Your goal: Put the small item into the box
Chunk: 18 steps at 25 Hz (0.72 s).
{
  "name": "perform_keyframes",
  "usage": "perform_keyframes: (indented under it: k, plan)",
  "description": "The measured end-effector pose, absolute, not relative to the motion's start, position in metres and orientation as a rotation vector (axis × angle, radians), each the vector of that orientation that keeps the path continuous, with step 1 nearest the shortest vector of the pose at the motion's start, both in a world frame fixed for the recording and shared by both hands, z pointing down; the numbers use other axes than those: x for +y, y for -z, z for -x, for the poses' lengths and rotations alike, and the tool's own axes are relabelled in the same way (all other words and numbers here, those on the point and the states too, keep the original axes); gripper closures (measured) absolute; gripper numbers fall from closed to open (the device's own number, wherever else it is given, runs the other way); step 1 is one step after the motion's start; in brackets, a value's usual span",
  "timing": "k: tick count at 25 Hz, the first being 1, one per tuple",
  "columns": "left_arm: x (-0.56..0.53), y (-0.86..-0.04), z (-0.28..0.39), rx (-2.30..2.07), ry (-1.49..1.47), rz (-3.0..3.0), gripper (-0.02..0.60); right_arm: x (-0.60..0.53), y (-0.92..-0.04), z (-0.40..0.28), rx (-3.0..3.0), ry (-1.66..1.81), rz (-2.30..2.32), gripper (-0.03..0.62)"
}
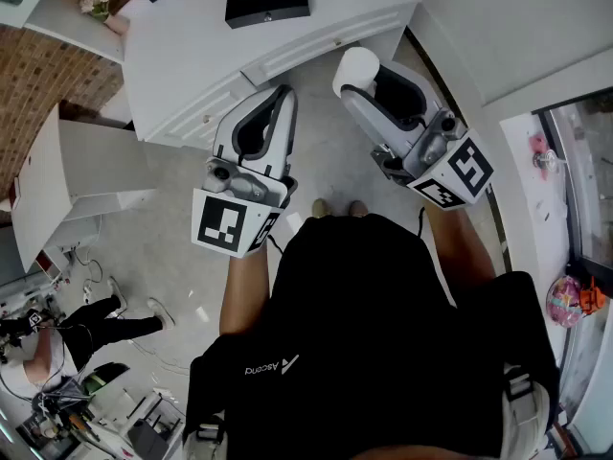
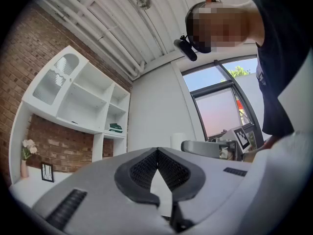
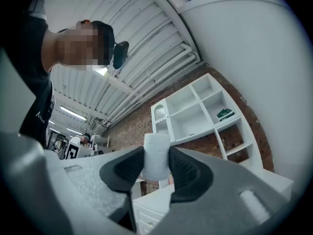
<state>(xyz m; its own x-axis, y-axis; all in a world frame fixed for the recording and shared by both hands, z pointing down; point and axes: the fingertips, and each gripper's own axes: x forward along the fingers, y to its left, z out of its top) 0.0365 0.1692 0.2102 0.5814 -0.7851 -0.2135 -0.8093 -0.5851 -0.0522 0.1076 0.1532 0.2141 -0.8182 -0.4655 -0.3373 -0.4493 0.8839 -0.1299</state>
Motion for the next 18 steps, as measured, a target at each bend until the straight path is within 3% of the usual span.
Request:
perform_keyframes:
  k: [18]
  plan:
    - [0.154,-0.215,-0.073,1.415,-0.188,2.613,0.583,0.138,-0.223,-0.149,2.696,0.123,0.636,0.431]
